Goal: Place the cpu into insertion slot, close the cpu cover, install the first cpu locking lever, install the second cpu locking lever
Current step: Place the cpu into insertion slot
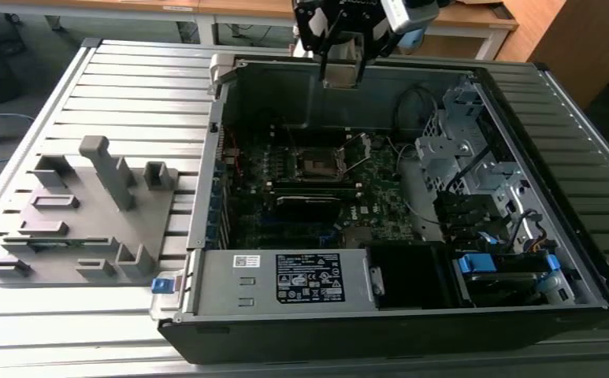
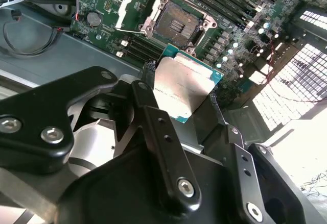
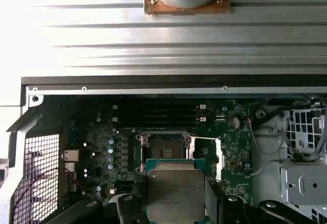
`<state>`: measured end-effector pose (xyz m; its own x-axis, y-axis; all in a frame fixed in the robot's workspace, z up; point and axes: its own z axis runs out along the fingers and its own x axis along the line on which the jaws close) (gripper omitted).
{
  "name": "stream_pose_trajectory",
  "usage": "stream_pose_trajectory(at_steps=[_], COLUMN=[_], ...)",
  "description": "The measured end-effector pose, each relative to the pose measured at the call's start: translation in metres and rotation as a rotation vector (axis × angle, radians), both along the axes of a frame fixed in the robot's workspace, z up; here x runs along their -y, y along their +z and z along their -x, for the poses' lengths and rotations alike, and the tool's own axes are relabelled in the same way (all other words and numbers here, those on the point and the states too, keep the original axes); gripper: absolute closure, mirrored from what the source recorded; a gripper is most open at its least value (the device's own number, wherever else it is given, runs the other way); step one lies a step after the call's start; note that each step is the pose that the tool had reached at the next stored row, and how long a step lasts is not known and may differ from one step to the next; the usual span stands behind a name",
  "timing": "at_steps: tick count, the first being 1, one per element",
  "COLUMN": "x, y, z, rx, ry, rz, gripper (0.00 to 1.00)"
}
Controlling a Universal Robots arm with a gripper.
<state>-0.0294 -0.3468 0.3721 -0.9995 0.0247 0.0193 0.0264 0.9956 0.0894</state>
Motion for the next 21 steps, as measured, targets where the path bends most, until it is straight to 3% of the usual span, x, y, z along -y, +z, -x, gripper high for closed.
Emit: stream_pose_trajectory(at_steps=[21], x=[0.0], y=[-0.008], z=[0.0004], rx=[0.0], ry=[0.0], rz=[0.0001], gripper=[0.46])
